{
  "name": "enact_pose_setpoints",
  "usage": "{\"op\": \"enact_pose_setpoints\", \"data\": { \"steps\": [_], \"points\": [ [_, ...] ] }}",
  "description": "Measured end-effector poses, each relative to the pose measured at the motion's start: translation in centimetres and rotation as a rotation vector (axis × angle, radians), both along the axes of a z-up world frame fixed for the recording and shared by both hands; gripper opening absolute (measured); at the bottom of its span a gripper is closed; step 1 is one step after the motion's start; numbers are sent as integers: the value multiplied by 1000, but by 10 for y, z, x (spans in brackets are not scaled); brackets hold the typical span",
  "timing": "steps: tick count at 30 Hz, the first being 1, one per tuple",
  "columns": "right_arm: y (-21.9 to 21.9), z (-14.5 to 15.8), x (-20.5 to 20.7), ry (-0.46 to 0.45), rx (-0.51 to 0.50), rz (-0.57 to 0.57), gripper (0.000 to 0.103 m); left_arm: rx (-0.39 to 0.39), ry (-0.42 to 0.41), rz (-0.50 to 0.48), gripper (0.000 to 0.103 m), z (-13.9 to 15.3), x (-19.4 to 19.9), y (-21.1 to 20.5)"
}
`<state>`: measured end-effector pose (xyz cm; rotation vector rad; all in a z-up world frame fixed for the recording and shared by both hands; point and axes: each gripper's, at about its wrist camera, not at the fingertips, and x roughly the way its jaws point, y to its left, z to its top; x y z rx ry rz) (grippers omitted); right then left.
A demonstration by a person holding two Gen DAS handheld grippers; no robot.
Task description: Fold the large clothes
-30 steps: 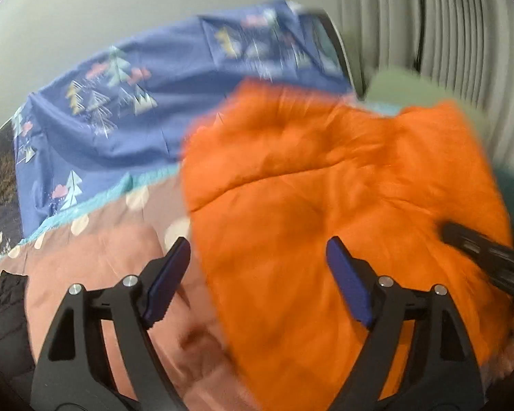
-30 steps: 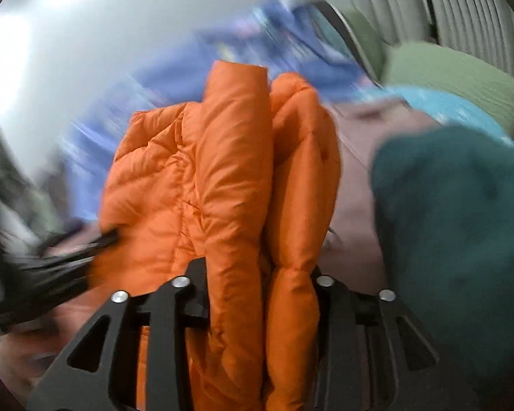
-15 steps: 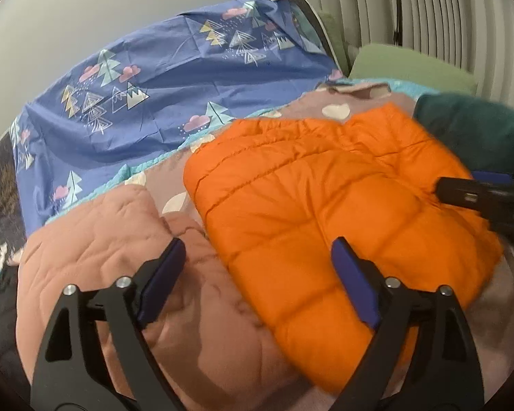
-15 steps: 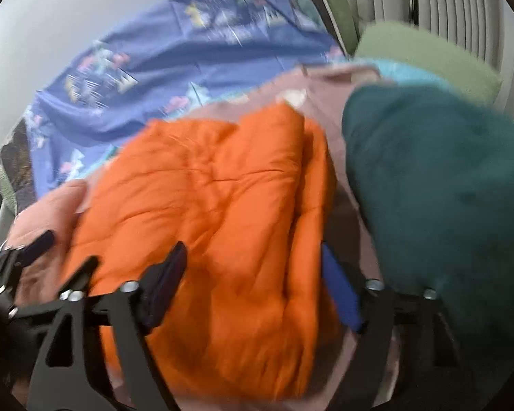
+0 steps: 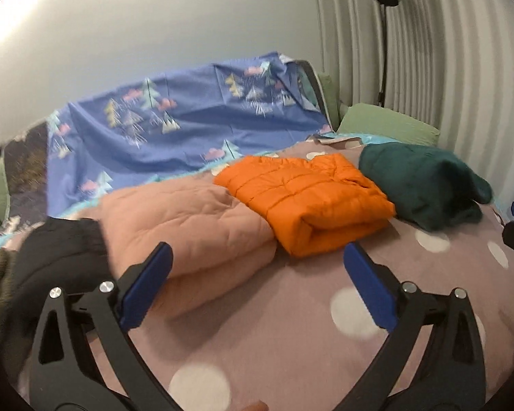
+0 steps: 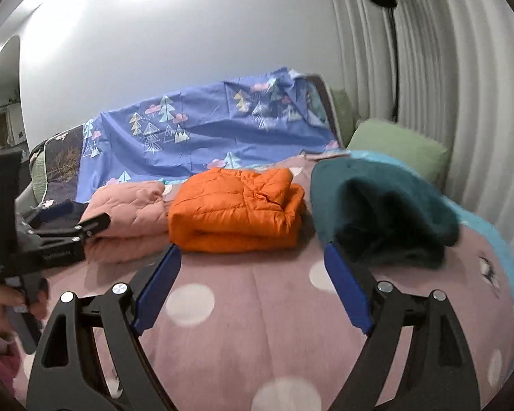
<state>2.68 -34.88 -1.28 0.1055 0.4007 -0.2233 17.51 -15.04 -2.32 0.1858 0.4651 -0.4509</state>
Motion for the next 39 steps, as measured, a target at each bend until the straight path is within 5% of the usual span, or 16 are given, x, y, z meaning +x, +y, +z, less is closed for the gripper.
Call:
{"op": "enact_pose_setpoints", "data": {
  "steps": [8,14,39],
  "points": [
    [43,34,-75,-121,-10,-32,101,-1,-71,-31,101,41,-114,24],
    [58,38,-97,-112,-36,-72,101,2,-108,-1,101,49,-170,43],
    [79,17,-85,-2,-44,-48,102,31,-20,88,101,15,-177,76]
  ]
}}
